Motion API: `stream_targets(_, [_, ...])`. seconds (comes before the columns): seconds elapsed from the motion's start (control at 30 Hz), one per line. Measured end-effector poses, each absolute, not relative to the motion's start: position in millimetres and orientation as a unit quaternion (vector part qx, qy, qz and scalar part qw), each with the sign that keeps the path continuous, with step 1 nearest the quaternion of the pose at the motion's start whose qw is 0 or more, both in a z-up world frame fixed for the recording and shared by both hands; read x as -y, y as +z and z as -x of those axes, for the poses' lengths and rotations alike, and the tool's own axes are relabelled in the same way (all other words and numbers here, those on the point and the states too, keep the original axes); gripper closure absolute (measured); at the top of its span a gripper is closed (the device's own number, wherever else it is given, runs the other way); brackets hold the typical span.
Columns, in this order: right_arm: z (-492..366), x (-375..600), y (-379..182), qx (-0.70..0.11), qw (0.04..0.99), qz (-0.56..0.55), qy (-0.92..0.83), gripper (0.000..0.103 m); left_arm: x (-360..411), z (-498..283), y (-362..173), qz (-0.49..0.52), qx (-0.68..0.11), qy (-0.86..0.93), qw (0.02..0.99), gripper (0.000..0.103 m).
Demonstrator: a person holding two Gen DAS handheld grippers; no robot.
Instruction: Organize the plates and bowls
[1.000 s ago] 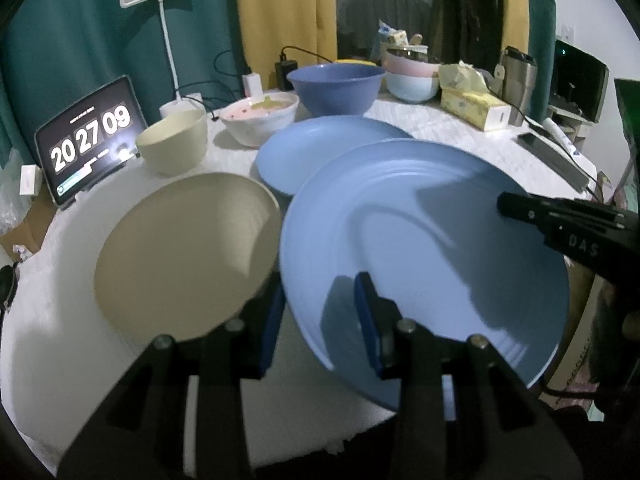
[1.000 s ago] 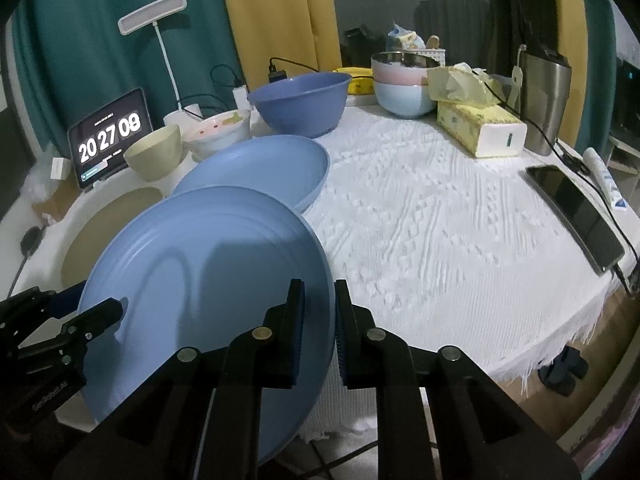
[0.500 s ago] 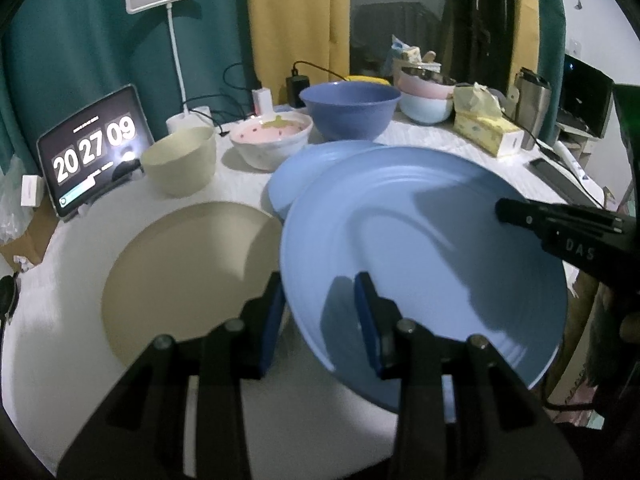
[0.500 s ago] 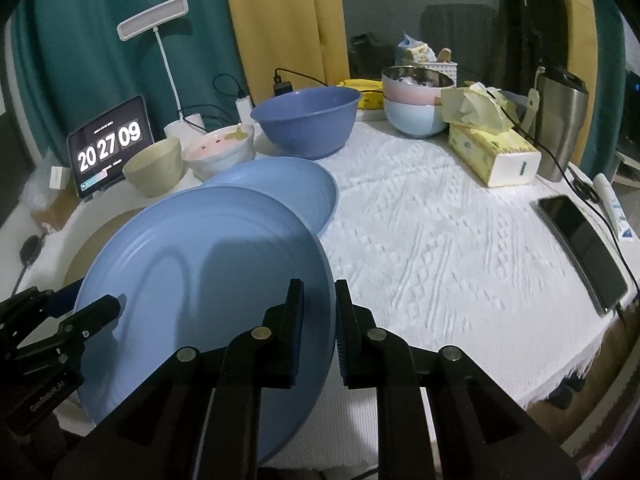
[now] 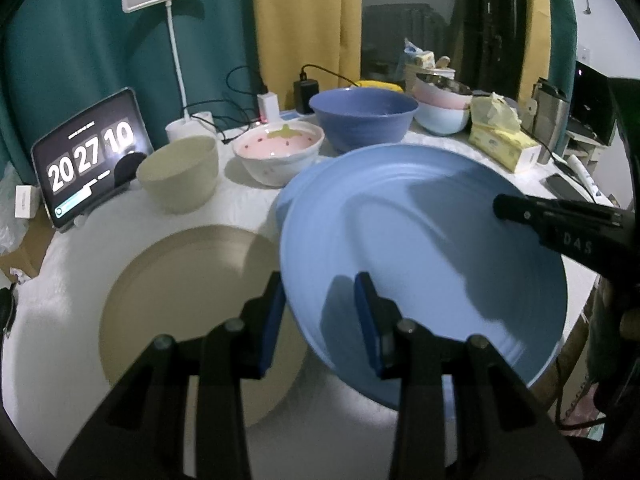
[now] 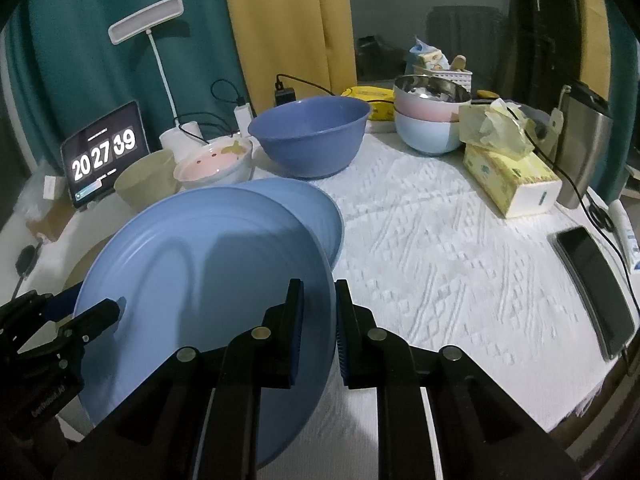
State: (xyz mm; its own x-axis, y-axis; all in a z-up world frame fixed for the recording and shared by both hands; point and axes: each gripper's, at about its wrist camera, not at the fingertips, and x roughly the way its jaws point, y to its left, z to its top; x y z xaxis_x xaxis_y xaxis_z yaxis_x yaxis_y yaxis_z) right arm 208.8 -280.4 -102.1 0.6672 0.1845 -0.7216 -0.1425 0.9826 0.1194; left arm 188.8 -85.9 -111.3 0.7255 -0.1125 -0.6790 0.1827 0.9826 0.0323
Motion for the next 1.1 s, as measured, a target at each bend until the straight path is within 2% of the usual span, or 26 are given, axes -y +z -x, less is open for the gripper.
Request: stream_targets(1.1, [-301.6,280.4,-129.0,-0.416,0.904,-0.026,0.099,0.086,96.4,-278.6,-136.0,-0.048,-0.381,-0.053,0.922,0.066])
